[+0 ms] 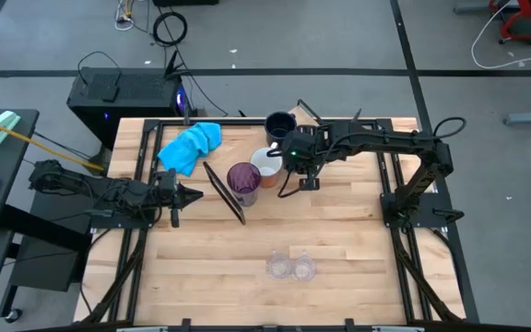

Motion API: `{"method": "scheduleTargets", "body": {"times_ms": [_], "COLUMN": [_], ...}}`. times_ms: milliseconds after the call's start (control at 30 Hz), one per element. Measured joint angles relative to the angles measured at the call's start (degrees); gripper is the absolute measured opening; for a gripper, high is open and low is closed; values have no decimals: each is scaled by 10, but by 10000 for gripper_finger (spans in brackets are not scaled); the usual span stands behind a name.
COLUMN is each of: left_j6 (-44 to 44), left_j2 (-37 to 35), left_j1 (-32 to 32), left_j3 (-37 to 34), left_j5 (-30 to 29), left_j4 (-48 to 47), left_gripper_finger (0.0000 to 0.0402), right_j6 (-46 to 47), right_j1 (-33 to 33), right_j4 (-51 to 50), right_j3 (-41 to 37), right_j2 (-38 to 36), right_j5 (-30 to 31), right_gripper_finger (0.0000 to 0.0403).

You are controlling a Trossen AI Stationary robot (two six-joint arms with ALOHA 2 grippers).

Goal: Stack small to large cups/mugs on shelf
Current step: Put the dark blue mug on the shelf aligned with the other dark blue mug

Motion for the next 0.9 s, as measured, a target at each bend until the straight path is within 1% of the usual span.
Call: {"method": "scheduleTargets", "body": {"times_ms": [167, 333, 633, 900], "left_j6": [0, 0, 0, 0], "left_j2": [0, 0, 0, 0], "left_j1": [0, 0, 0, 0], "left_j3": [0, 0, 0, 0], "left_j5": [0, 0, 0, 0], "left_j4": [0, 0, 0, 0], "left_gripper_finger": [36, 40, 31, 32], "right_j6": [15, 14, 10, 4], "right_j1": [0, 0, 0, 2], "right_j4": [-9, -5, -5, 5], "right_j3": [9, 18, 24, 24], "right_j2": [-4, -4, -4, -11], "right_j5": [-2, -2, -4, -5], "right_gripper_finger": [116, 139, 186, 207]}}
